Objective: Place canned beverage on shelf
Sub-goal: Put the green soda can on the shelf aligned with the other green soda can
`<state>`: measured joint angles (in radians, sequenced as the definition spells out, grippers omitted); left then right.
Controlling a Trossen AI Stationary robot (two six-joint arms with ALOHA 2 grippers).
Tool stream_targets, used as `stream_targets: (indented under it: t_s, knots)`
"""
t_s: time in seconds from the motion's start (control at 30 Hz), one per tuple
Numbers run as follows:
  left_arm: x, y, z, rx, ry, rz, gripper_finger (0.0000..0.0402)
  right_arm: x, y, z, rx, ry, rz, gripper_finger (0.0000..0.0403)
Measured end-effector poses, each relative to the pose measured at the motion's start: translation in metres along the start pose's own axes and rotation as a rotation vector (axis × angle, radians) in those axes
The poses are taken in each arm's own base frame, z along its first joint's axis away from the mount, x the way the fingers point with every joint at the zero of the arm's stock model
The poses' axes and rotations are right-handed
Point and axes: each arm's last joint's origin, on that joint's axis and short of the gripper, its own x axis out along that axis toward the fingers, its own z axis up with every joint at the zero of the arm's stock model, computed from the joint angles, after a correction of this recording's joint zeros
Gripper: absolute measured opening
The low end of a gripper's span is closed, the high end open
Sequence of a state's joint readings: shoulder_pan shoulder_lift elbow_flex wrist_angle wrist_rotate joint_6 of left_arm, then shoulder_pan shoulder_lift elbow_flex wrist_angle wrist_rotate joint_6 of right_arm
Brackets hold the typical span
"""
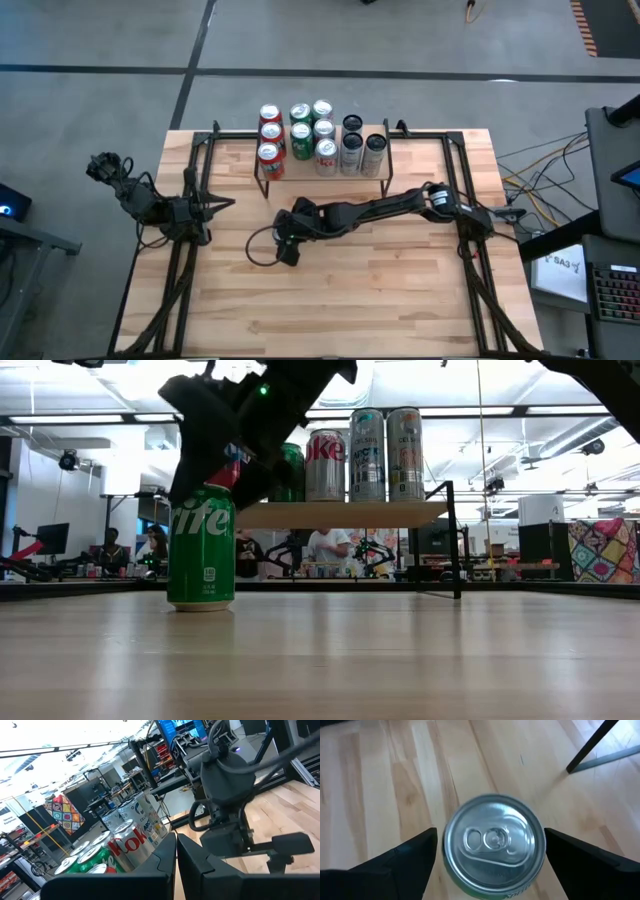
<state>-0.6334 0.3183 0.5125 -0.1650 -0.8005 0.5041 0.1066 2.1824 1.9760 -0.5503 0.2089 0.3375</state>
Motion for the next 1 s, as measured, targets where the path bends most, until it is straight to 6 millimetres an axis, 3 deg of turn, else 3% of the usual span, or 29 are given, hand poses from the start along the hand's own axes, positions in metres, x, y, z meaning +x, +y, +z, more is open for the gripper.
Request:
stream_targets:
  t_s: [0.43, 0.7, 0.8, 1.0]
  knots:
    - [0.000, 0.000, 0.000, -0.004, -0.003, 0.002, 0.0000, 0.004, -0.002, -0.005, -0.001, 0.004, -0.035, 0.0280]
    - [0.000, 0.000, 0.001, -0.005, -0.004, 0.003, 0.0000, 0.001, -0.001, -0.001, -0.009, 0.002, -0.035, 0.0280]
    - [0.000, 0.000, 0.001, -0.005, -0.004, 0.002, 0.0000, -0.007, -0.001, 0.004, -0.018, 0.008, -0.030, 0.0280]
    - [0.000, 0.000, 0.001, -0.005, -0.004, 0.003, 0.0000, -0.045, -0.001, 0.029, -0.050, -0.054, -0.011, 0.0280]
